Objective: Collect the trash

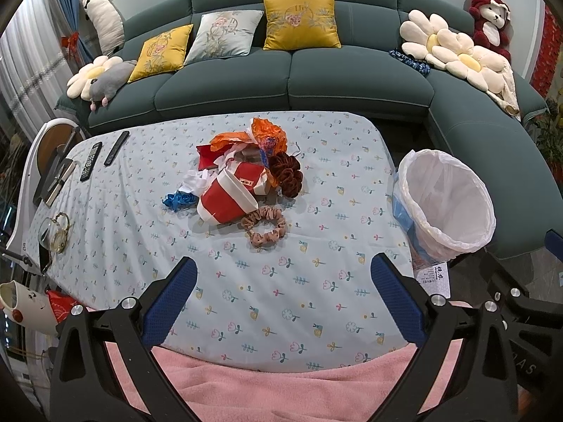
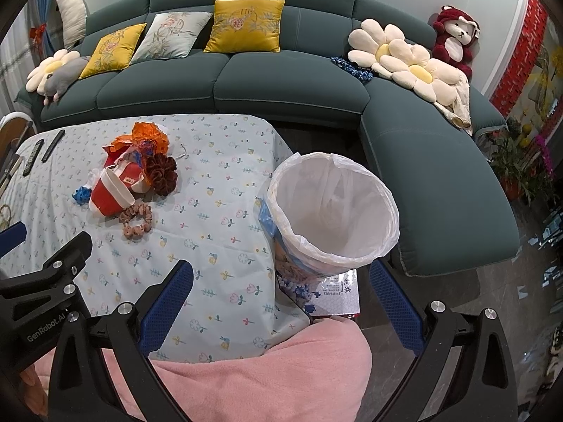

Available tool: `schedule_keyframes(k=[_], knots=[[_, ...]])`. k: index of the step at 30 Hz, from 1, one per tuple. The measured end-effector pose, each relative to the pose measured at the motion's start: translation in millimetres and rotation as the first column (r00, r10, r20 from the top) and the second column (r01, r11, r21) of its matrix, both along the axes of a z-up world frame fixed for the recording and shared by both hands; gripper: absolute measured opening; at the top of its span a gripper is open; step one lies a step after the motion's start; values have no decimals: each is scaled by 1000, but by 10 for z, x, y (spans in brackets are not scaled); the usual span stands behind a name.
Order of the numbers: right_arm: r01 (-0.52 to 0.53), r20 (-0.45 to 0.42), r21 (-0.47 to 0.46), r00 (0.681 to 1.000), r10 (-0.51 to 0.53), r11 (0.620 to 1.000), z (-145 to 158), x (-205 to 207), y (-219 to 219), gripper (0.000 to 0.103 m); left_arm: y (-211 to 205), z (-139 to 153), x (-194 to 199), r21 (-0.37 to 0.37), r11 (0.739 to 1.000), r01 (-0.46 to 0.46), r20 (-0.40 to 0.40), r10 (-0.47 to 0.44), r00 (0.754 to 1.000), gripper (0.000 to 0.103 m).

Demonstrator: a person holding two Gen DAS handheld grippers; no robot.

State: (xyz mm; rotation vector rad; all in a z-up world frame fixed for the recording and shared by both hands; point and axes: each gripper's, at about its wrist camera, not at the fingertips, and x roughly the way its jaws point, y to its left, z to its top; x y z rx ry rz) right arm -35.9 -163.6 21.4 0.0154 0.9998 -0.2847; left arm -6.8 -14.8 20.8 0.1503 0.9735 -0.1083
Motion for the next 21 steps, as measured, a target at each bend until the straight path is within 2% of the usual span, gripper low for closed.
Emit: schedule_keyframes(k=[12, 21], knots=[[6, 8, -4, 1000, -6, 1000, 74, 62, -59, 96, -9, -6, 80, -19, 1000, 2, -3, -2, 1000, 94], [11, 47, 8, 999, -12, 1000, 39, 284, 105, 96, 396, -154, 343, -81, 996, -42, -6, 42, 999, 95]])
